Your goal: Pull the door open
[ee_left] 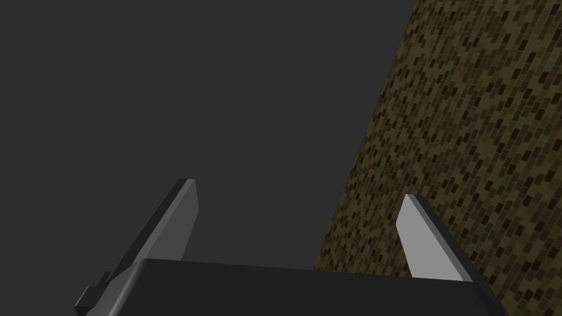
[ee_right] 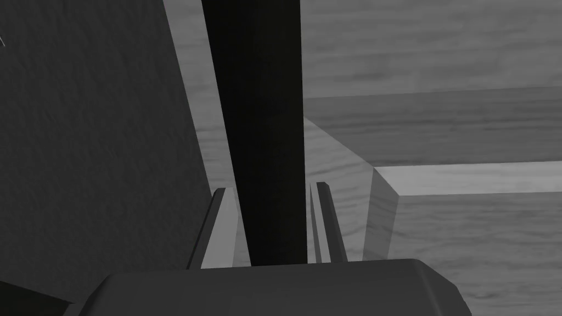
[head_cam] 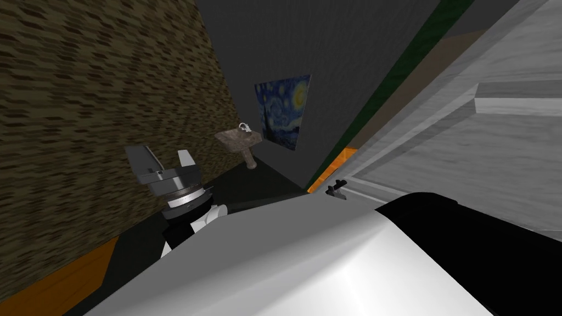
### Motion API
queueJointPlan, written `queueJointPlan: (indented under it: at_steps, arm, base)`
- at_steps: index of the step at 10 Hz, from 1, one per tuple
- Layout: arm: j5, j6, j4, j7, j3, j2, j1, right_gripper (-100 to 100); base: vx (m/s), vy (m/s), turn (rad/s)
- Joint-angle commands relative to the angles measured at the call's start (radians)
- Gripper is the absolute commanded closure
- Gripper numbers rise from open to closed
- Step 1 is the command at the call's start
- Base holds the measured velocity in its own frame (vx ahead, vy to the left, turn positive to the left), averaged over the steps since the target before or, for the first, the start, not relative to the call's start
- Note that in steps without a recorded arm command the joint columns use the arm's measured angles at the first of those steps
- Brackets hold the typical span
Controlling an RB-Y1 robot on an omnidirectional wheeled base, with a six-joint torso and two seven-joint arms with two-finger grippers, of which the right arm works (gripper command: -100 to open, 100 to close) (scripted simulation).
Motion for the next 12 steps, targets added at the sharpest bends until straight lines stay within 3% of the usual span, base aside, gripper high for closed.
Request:
queueJointPlan:
  at_steps: [1, 4, 5, 6, 12]
  arm:
    - [0.016, -0.009, -0.018, -0.005, 0.021, -0.004, 0.017, 100]
    - [0.045, -0.030, -0.031, -0.021, 0.057, -0.014, 0.031, 100]
    - [0.040, -0.022, -0.035, -0.015, 0.051, -0.013, 0.027, 100]
    - [0.059, -0.036, -0.039, -0.022, 0.074, -0.016, 0.035, 100]
    - [0.120, -0.091, -0.057, -0.045, 0.148, -0.038, 0.061, 100]
  base:
    - [-0.225, 0.032, 0.054]
    - [-0.242, 0.029, 0.048]
    - [-0.106, 0.019, 0.020]
    - [-0.160, -0.002, 0.049]
    - [-0.243, 0.014, 0.042]
